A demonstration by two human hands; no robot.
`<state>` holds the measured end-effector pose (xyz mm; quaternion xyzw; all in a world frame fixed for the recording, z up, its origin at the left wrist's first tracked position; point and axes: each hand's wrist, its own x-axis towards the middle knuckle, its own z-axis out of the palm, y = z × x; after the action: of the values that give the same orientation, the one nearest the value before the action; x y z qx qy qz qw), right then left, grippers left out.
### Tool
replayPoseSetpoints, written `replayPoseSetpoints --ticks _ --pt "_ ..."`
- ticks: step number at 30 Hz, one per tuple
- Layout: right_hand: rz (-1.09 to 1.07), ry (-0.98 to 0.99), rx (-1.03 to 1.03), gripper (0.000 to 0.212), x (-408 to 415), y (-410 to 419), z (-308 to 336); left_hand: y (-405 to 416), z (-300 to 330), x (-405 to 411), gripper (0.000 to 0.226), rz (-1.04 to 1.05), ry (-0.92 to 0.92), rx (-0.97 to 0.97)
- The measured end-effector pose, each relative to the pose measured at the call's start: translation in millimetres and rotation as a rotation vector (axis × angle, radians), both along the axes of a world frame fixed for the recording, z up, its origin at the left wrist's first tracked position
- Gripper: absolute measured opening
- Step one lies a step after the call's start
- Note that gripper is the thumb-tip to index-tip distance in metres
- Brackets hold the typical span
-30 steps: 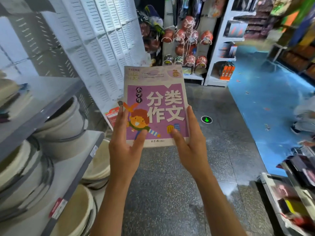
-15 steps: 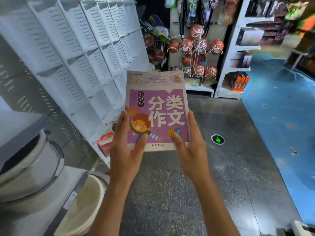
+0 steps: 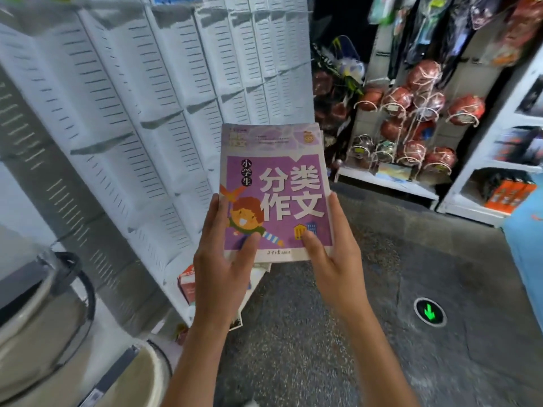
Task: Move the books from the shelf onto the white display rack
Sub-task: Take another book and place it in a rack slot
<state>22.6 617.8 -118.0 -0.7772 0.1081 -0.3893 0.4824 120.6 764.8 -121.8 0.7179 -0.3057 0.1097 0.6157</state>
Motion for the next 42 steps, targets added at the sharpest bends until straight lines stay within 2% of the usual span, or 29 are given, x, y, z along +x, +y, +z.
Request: replayPoseSetpoints --ticks 8,13,18,28,39,42 --pt "0.008 -0.009 -0.123 0.077 146 -91 -1 -79 6 131 0.074 0.045 -0.031 -0.029" --pt "0.065 -0.05 -0.161 0.068 247 -130 29 -115 29 228 0.077 0.101 -0.055 -0.054" --pt "0.146 -0.096 -0.144 0.068 330 -157 42 -140 46 302 0.073 0.183 -0.107 -0.048" --pt "0.36 -0.268 -0.088 0.069 450 -186 78 -163 82 387 0.074 0.35 -0.194 -0.122" --pt "0.759 -0.367 0.015 0.065 565 -213 136 -191 139 442 0.066 0.848 -0.406 -0.066" --pt "0.841 -0.415 0.007 0.065 586 -212 149 -190 149 451 0.064 0.885 -0.469 -0.117"
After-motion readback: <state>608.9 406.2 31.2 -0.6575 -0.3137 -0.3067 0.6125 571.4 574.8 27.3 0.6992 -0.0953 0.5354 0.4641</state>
